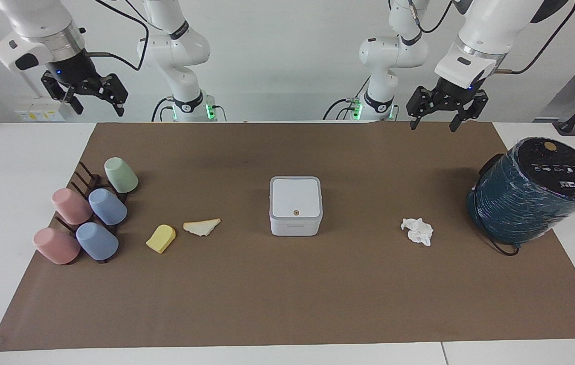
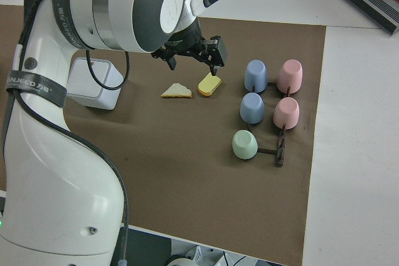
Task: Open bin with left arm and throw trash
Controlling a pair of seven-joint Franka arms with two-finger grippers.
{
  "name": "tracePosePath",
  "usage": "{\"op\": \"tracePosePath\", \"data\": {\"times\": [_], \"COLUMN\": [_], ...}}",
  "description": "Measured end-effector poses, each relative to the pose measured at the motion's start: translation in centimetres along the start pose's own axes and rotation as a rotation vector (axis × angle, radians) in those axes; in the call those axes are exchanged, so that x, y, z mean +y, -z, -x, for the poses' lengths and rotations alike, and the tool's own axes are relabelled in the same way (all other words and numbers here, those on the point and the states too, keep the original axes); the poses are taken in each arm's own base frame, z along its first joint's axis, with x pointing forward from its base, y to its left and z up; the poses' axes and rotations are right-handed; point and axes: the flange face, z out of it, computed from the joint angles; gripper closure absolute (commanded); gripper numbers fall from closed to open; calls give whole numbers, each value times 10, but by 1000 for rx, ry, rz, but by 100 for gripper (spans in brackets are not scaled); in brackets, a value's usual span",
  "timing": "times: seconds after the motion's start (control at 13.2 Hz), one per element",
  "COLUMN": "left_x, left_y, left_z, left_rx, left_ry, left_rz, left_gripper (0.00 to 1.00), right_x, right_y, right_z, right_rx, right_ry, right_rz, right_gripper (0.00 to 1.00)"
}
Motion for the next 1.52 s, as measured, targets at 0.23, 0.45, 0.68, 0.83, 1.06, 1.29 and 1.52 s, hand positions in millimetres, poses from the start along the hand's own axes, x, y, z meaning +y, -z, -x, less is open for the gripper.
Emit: {"op": "tracePosePath", "data": {"times": [0.23,0.45,0.68,0.83,1.06,1.29,1.52], "left_x": [0,1,6,18,51,88,117], "left_y": [0,0,-1,-4,-20,-43,-61], "left_z": [0,0,0,0,4,10,12], "left_rx": [3,4,7,15,44,71,94], "left_ry": [-1,-3,-10,-13,-11,-6,12], "left_rz": [0,1,2,3,8,17,30], "left_gripper": [2,13,47,79,100,100,100], "right_x": [0,0,0,0,0,0,7], "right_y": [0,0,0,0,0,0,-1], "right_z": [0,0,0,0,0,0,-2], "right_rx": [0,0,0,0,0,1,14], "right_ry": [0,0,0,0,0,-1,-12], "right_rz": [0,0,0,0,0,0,-1], "right_gripper": [0,0,0,0,0,0,0]}}
